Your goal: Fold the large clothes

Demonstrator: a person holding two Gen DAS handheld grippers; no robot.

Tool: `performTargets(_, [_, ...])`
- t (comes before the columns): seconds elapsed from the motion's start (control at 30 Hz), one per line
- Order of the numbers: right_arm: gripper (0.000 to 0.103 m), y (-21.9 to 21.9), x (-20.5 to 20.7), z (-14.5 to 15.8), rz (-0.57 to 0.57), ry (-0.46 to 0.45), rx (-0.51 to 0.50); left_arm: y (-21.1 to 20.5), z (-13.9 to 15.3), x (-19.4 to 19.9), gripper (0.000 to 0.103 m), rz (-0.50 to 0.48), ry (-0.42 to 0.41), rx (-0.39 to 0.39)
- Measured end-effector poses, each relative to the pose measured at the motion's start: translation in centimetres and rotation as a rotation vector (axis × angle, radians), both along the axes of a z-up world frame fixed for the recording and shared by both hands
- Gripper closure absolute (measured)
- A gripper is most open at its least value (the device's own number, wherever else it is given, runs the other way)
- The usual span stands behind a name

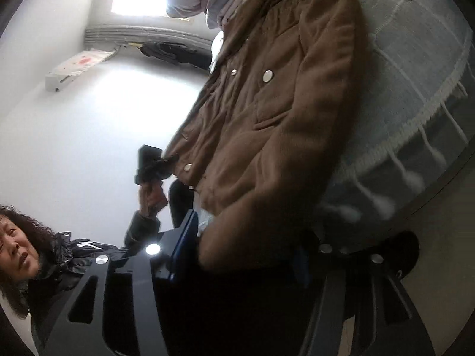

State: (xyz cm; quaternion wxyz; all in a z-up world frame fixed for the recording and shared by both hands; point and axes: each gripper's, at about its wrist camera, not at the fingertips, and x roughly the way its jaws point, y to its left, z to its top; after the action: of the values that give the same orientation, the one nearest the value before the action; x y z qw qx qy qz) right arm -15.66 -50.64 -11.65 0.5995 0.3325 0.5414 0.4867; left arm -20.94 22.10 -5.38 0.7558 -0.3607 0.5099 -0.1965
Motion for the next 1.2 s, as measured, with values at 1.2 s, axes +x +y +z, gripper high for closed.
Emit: performTargets(1.2, [0.085,0.8,12.7,9.3,-0.394,-0.293,0.357,3.9,10.7,11.8,0.092,0.117,-0.35,-0.25])
